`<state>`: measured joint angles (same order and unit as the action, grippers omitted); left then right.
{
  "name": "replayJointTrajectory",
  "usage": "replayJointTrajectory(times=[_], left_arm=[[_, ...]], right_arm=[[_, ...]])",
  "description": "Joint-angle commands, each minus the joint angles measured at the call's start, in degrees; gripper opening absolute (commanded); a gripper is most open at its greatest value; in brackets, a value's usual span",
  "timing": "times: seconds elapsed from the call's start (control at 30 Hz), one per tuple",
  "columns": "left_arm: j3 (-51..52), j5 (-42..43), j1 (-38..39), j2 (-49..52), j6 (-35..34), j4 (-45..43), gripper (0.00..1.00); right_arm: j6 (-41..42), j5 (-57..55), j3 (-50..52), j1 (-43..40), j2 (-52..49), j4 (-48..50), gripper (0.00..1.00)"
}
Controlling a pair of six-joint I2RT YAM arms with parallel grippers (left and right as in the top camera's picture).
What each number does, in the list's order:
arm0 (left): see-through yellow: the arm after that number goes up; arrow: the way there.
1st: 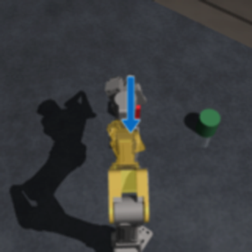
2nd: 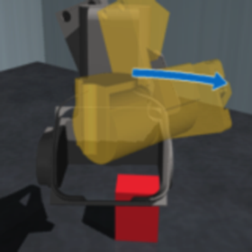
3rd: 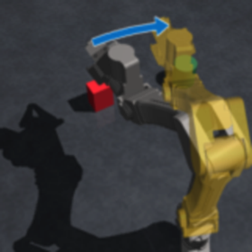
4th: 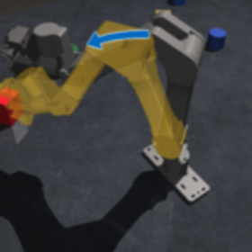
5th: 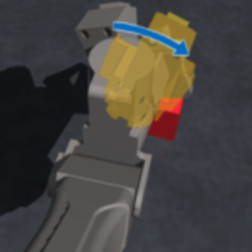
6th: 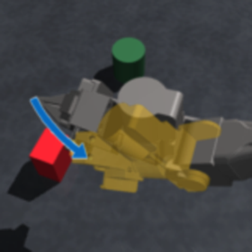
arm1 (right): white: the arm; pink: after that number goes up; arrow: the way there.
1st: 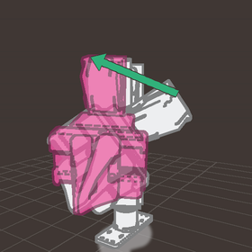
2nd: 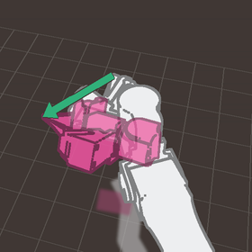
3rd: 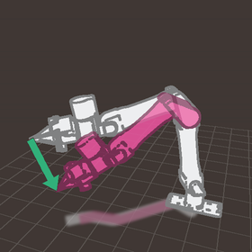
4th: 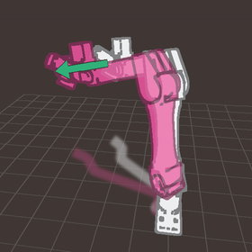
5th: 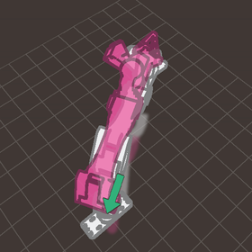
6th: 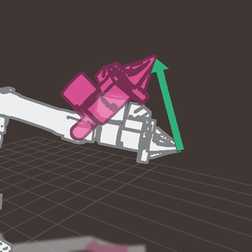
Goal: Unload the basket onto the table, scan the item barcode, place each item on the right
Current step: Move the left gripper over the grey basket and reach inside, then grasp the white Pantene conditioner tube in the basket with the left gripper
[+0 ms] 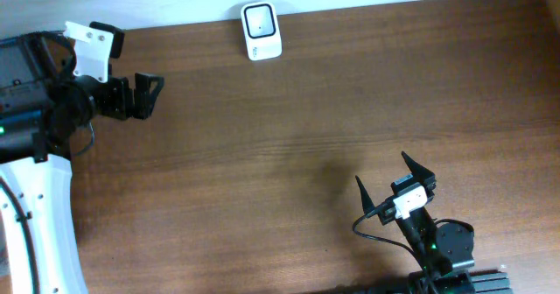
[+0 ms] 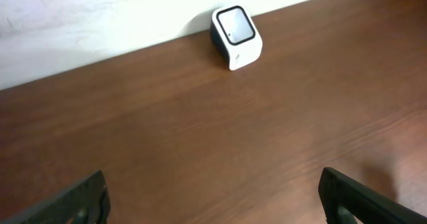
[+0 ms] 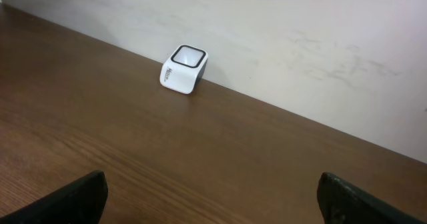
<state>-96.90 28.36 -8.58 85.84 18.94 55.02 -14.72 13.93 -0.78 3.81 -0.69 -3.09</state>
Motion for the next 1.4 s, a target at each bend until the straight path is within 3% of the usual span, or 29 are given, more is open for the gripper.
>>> replayJointTrajectory(times=[0.0,0.2,0.3,0.5,0.63,0.77,0.97,1.07,1.37], left_arm=[[-5.6,-10.3,-3.8,0.3,-11.3,-0.8,0.99],[-17.1,-13.2,-21.6,0.3,-22.2,-0.7,0.99],[-19.0,-13.5,-31.4,0.3,-22.8,-0.1,0.99],[-14.1,-19.8,-39.3,3.8,-22.8,4.5,1.0],[-9.5,-19.5,-41.6,9.1,-22.7,5.7,0.99],[-8.5,-12.6,-42.6,17.1,-17.8,9.0,0.99],[-8.5,-11.1,-42.6,25.0,-13.9,10.3,0.99],[-8.5,-8.3,-42.6,26.9,-8.1,10.8,1.0],[-3.6,-11.1,-42.6,29.9,-5.1,9.6,0.92]], right_arm=[[0.8,-0.5,0.5,-0.1,0.3,-0.2,0.99],[0.8,-0.5,0.5,-0.1,0.3,-0.2,0.99],[0.8,-0.5,0.5,-0.1,0.3,-0.2,0.99],[0.8,-0.5,0.5,-0.1,0.3,-0.2,0.99],[0.8,-0.5,0.5,-0.1,0.3,-0.2,0.99],[0.8,-0.5,0.4,-0.1,0.3,-0.2,0.99],[0.8,-0.5,0.5,-0.1,0.3,-0.2,0.99],[0.8,-0.5,0.5,-0.1,0.3,-0.2,0.99],[0.8,-0.5,0.5,-0.1,0.3,-0.2,0.99]])
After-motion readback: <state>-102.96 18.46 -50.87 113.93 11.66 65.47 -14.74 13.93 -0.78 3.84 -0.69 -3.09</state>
